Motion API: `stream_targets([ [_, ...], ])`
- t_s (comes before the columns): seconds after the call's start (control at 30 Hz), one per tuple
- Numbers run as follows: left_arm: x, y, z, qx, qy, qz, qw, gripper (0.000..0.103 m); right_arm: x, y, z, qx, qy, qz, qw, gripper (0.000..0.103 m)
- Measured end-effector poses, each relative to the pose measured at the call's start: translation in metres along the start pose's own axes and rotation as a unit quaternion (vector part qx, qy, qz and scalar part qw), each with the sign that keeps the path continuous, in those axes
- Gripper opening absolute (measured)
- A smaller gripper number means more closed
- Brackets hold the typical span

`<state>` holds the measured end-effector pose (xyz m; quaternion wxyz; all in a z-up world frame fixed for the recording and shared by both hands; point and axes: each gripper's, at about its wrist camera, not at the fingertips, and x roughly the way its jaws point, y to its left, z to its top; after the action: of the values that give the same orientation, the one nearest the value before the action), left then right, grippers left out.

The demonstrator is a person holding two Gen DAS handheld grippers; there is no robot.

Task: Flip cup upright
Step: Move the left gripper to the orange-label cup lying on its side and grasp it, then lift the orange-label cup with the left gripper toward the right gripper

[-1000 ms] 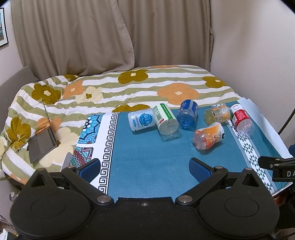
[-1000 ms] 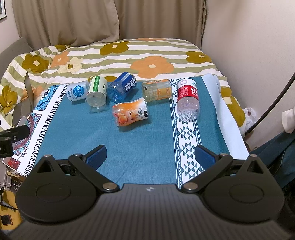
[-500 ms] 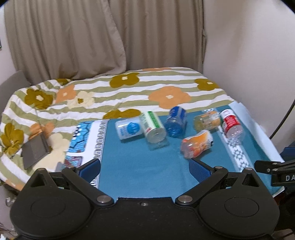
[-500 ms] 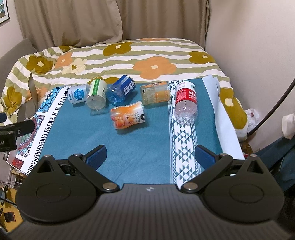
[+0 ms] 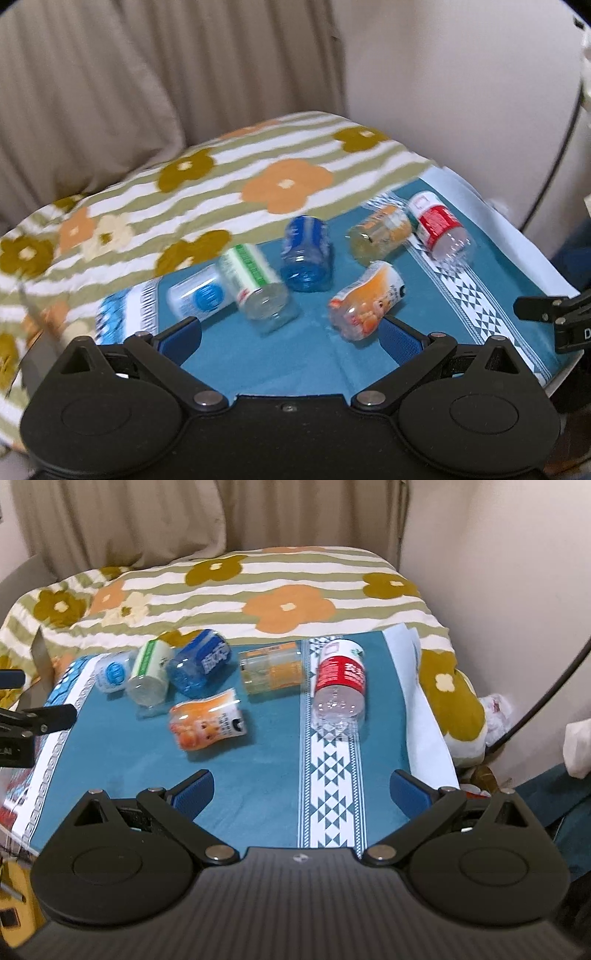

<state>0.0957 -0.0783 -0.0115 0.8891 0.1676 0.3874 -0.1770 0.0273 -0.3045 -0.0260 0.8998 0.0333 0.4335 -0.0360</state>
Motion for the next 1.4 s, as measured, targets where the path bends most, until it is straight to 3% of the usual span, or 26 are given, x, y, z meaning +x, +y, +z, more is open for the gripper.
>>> stream_targets([
  [0.27,0.065,-0.012,0.029,0.087,0.038,-0.088,0.9916,0.103,0.027,-0.006,0.014,0.073,0.02,-0.042,0.996,0.103],
  [0.43,0.104,-0.029,0.038,0.148,0.066,-0.134,0.9777,0.102,0.044,-0.009,0.012,0.117,0.038,-0.069,0.99,0.103],
  [0.53,0.124,-0.039,0.039,0.185,0.086,-0.155,0.9667,0.096,0.052,-0.011,0.008,0.137,0.052,-0.08,0.986,0.103],
  [0.67,0.143,-0.049,0.038,0.211,0.101,-0.181,0.9554,0.096,0.062,-0.012,0.001,0.164,0.069,-0.087,0.98,0.103],
  [0.97,0.174,-0.062,0.033,0.257,0.128,-0.187,0.9396,0.088,0.079,-0.016,-0.014,0.203,0.091,-0.094,0.97,0.103],
  [1.1,0.179,-0.064,0.027,0.274,0.142,-0.181,0.934,0.066,0.083,-0.017,-0.016,0.214,0.092,-0.089,0.969,0.103],
  [1.4,0.175,-0.058,0.027,0.261,0.13,-0.176,0.9403,0.065,0.084,-0.017,-0.015,0.213,0.09,-0.083,0.969,0.103],
])
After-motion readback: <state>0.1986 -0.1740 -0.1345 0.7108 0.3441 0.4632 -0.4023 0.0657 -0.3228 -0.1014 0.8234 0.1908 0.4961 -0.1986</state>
